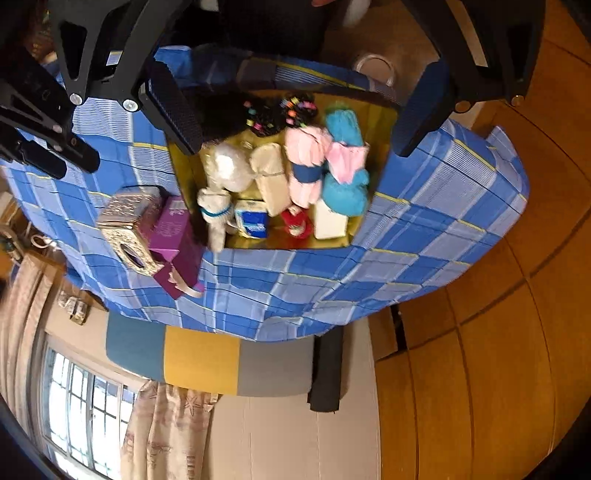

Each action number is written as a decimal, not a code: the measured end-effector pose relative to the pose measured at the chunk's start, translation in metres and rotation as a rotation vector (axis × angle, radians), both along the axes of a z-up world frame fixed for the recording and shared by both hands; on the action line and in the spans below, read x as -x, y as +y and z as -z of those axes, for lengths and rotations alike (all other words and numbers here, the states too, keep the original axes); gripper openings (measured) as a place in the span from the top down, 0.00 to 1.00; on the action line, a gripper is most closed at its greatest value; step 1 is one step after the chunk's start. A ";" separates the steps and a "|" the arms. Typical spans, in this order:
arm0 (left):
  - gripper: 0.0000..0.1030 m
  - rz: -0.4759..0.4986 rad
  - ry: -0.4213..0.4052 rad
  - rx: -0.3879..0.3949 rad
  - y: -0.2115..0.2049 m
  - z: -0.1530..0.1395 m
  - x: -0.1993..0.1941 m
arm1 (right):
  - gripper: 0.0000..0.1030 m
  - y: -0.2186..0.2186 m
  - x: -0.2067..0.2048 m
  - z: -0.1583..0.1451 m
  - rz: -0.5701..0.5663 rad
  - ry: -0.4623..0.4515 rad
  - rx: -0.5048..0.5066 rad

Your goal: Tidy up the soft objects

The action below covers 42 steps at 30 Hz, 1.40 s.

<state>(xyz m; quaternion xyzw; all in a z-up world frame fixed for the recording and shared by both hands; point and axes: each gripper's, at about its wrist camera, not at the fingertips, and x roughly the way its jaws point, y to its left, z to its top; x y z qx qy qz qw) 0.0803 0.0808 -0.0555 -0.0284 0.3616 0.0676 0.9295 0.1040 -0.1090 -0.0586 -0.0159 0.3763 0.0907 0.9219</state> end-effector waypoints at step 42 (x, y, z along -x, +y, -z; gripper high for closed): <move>0.00 -0.077 0.070 -0.035 0.002 -0.004 0.018 | 0.49 0.006 0.034 -0.020 0.024 0.007 -0.017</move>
